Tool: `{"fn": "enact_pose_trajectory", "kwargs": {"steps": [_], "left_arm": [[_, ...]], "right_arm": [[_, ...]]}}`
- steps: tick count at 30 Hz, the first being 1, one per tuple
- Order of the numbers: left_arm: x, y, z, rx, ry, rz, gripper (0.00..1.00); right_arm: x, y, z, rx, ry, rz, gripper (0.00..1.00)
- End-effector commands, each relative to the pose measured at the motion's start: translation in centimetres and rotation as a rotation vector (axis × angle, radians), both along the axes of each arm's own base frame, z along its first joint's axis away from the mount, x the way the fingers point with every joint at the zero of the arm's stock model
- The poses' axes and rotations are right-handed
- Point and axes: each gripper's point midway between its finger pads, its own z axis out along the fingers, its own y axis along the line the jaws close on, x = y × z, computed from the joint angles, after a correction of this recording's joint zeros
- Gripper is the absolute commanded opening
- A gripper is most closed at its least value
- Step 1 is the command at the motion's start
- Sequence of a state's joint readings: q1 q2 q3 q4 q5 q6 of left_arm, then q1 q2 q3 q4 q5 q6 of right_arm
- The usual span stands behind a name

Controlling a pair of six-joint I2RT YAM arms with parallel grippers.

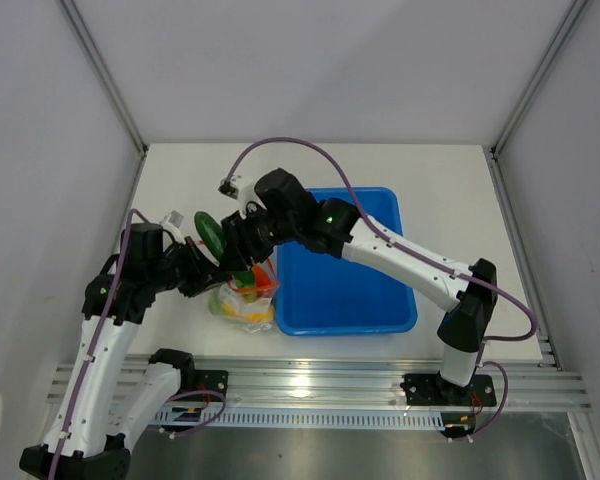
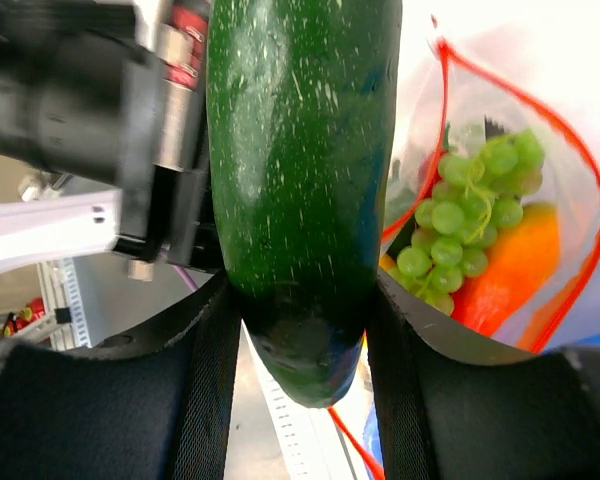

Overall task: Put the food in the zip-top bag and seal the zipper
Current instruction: Place the fake vegetable in the zipper food storage bag.

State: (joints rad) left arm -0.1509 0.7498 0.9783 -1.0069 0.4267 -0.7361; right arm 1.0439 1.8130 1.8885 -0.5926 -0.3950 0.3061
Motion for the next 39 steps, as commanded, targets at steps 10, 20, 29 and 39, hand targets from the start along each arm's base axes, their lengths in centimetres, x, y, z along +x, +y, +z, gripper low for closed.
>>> {"fn": "enact_pose_trajectory", "kwargs": {"steps": [10, 20, 29, 39], "left_arm": [[0.4, -0.3, 2.0, -0.045, -0.059, 0.014, 0.01], [0.2, -0.3, 1.7, -0.042, -0.055, 0.01, 0.01], [0.2, -0.2, 1.6, -0.039, -0.053, 0.007, 0.01], [-0.1, -0.1, 1.4, -0.033, -0.048, 0.009, 0.01]], "right_arm": [[1.7, -1.3, -4.8, -0.138, -0.036, -0.144, 0.0], [0.5, -3.0, -7.6, -0.273, -0.045, -0.094, 0.0], [-0.9, -3.1, -8.2, -0.329, -0.061, -0.02, 0.43], [0.3, -2.0, -2.7, -0.255, -0.147, -0.027, 0.72]]}}
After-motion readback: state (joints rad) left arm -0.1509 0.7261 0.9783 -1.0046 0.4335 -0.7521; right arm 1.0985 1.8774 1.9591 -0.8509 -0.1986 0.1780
